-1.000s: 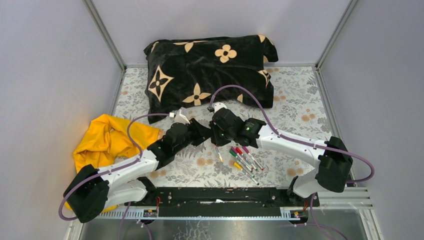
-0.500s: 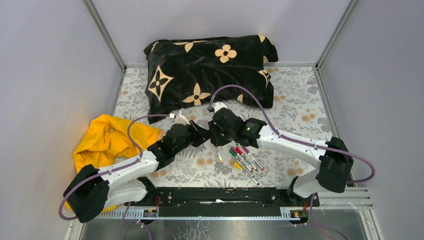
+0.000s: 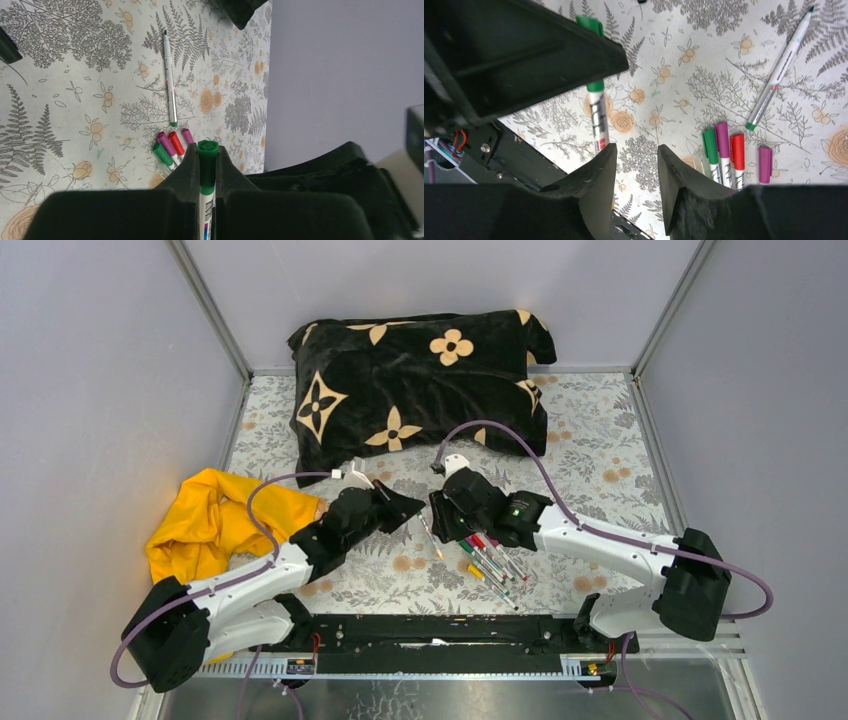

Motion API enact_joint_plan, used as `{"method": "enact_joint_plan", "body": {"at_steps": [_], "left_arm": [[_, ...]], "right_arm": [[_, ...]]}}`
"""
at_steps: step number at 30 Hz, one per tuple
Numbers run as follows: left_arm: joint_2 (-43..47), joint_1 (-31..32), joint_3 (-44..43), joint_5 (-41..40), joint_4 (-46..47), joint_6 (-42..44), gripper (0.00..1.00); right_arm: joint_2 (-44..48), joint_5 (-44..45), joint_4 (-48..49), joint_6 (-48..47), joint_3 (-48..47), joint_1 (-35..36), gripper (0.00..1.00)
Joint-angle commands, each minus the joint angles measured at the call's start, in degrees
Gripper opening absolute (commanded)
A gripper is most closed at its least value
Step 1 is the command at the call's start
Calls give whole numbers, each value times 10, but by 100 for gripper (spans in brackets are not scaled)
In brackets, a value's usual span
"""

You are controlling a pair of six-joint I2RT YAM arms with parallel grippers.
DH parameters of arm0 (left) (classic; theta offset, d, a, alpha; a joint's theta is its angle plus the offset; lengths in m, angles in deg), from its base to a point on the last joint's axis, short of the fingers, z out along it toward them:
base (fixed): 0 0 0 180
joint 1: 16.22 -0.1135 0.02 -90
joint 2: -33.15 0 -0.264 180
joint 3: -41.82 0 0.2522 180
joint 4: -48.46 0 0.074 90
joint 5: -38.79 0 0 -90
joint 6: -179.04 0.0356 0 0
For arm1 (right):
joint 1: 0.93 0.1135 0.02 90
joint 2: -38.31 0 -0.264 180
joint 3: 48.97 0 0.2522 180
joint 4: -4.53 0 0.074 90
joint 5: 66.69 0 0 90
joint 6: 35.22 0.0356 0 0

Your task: Open the pen caps

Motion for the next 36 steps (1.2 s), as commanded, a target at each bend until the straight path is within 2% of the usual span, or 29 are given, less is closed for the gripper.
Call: {"method": "enact_joint_plan", "body": {"at_steps": [1, 11, 16, 22, 30, 36], "left_arm": [[12, 2, -31, -11, -8, -23, 0], [-2, 3, -26, -5, 1, -30, 0], [-2, 3, -25, -2, 4, -21, 0], [-12, 2, -21, 6, 15, -16, 0], [-26, 3, -21, 9, 27, -17, 0], [-37, 4, -31, 17, 33, -15, 0]], "right_arm": [[31, -4, 48, 8, 33, 6, 43], [33, -2, 64, 10, 31, 13, 43], [45, 56, 33, 6, 26, 14, 43], [69, 82, 33, 3, 26, 15, 43], [61, 37, 59, 7, 26, 17, 51], [42, 19, 82, 13, 26, 25, 52]]}}
